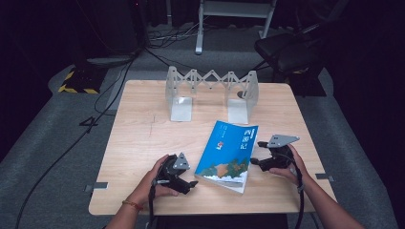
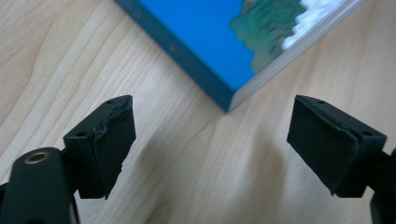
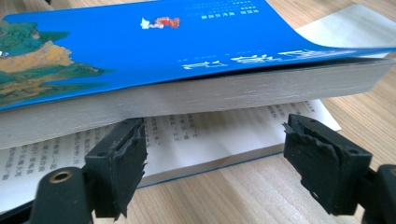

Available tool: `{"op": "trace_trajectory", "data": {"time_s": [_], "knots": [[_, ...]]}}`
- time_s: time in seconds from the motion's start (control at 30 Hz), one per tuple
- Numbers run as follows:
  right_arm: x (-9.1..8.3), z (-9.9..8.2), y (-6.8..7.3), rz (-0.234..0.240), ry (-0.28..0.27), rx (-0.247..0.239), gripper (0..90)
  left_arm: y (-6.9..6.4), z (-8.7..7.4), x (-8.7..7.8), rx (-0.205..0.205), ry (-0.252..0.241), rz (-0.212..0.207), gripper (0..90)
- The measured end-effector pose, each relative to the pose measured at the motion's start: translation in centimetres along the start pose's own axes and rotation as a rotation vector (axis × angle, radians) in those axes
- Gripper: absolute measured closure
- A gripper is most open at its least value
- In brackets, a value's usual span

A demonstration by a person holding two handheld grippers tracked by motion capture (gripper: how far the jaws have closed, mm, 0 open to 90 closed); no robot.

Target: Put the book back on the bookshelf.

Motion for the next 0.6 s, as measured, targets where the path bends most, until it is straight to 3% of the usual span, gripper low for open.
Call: {"op": "trace_trajectory", "data": {"time_s": [0.07,0.23,0.3,0.37,0.43,0.53,0.6], "knots": [[0.1,0.1,0.1,-0.001,0.005,-0.005,22.4,-0.5,0.5,-0.1,0.007,-0.016,0.002,15.7],[0.3,0.5,0.3,-0.003,0.009,-0.017,24.1,-1.9,2.0,0.6,0.040,-0.035,-0.039,15.8],[0.4,0.8,0.6,-0.009,0.015,-0.029,24.4,-2.9,2.8,1.5,0.085,-0.028,-0.069,15.9],[0.5,1.0,0.8,0.017,0.007,-0.031,29.9,-3.6,3.5,2.3,0.109,-0.023,-0.060,15.2],[0.5,1.1,1.1,0.027,0.007,-0.041,30.0,-3.8,3.9,2.6,0.104,-0.031,-0.064,15.6],[0.6,1.5,1.8,0.026,0.010,-0.071,29.9,-4.3,4.5,3.0,0.133,-0.015,-0.056,15.9],[0.4,1.7,2.1,0.017,0.000,-0.065,30.0,-4.5,4.6,3.2,0.108,-0.025,-0.059,15.9]]}}
Point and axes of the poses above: each handheld gripper's, and its own axes: x roughly forward along the jaws, z roughly out of its top, y roughly to its left, the point moved 2 cm from there along x, roughly forward along the jaws, and after that the axes turned 8 degrees about -z, right-handed, at the moved point
